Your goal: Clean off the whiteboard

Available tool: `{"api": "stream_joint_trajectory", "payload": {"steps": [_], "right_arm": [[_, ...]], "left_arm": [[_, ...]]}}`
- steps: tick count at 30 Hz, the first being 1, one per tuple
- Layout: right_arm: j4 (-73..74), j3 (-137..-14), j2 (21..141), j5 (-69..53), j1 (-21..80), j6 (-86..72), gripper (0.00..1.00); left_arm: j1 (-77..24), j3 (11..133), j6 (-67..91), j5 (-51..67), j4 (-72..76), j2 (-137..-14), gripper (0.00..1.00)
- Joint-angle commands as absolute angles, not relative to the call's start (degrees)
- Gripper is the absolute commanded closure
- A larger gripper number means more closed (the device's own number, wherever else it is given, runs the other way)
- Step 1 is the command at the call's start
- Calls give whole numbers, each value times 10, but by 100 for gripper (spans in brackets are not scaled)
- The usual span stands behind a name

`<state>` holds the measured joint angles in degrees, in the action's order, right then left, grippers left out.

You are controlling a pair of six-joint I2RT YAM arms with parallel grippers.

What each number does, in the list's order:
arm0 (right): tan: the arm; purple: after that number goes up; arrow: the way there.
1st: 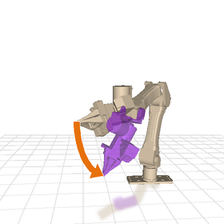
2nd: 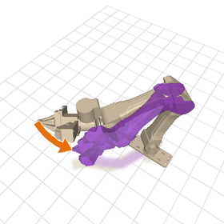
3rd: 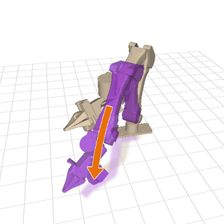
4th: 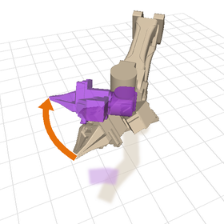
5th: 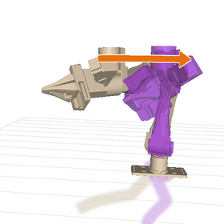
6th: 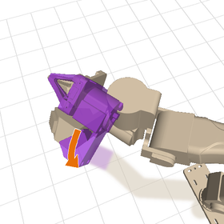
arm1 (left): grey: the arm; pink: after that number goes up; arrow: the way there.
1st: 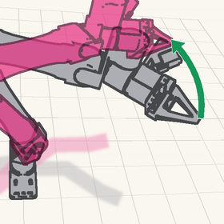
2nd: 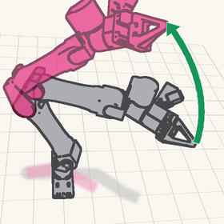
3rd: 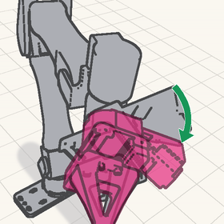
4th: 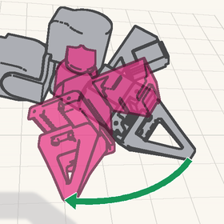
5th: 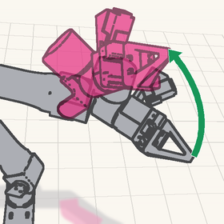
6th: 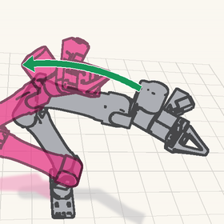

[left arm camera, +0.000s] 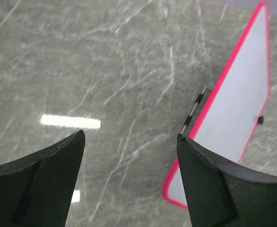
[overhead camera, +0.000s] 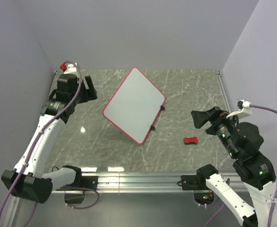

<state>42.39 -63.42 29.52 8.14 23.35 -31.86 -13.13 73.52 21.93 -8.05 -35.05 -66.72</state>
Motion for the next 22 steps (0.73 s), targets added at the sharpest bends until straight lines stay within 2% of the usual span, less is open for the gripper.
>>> {"api": "stream_joint_trajectory", "payload": {"steps": [1,10,22], "right_arm": [[490,-642,294,102,232,-304,0],[483,-620,264,92,233,-317,0],[468,-621,276,78,233,-302,0]], "left_arm": [[-129,706,222,-112,-353,-623,16],[-129,662,225,-118,-365,-576,16],[-129,677,222,-125,-367,-578,17]]}}
